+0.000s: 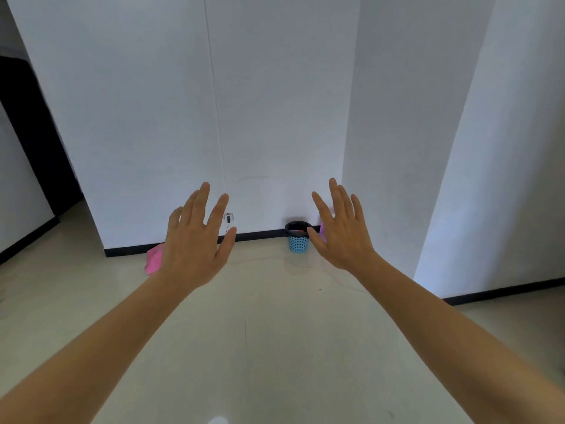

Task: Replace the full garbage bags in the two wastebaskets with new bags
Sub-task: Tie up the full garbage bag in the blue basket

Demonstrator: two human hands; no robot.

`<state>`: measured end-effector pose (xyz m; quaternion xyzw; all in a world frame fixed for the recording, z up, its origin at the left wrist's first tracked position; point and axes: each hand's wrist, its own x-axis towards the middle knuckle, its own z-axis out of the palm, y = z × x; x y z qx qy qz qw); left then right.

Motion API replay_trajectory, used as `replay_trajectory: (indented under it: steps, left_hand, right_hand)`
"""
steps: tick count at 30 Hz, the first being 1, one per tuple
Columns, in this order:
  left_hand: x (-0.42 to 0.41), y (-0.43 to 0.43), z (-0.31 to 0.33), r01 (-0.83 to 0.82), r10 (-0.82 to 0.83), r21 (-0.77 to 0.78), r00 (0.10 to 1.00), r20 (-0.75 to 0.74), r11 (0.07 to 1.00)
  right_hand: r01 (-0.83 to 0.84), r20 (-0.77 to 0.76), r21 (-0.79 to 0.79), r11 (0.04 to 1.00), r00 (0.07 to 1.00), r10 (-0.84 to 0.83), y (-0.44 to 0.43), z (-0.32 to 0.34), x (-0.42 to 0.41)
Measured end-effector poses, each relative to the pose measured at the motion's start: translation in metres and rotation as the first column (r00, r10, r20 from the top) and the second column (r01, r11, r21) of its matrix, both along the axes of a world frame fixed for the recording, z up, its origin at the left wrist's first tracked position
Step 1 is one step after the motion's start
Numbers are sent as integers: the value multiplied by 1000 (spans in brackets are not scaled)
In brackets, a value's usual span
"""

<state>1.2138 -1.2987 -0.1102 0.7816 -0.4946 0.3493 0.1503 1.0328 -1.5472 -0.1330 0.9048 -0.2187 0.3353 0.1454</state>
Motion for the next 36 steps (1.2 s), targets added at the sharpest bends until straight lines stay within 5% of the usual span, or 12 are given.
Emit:
replay_trajectory:
  steps: [14, 25, 36]
  left_hand:
    - [242, -352, -56, 106, -101, 66, 991, -83, 992]
    - [448, -609, -41, 32, -1, 151, 980, -200, 988]
    - [707, -824, -99, -6, 72, 243, 961, -266, 970]
  right_hand:
    - [222, -29, 103, 970, 975, -220, -322, -53, 192]
    - [238, -111, 275, 932, 970, -215, -597, -49, 412]
    - [243, -210, 258, 935, 959, -191, -817, -93, 658]
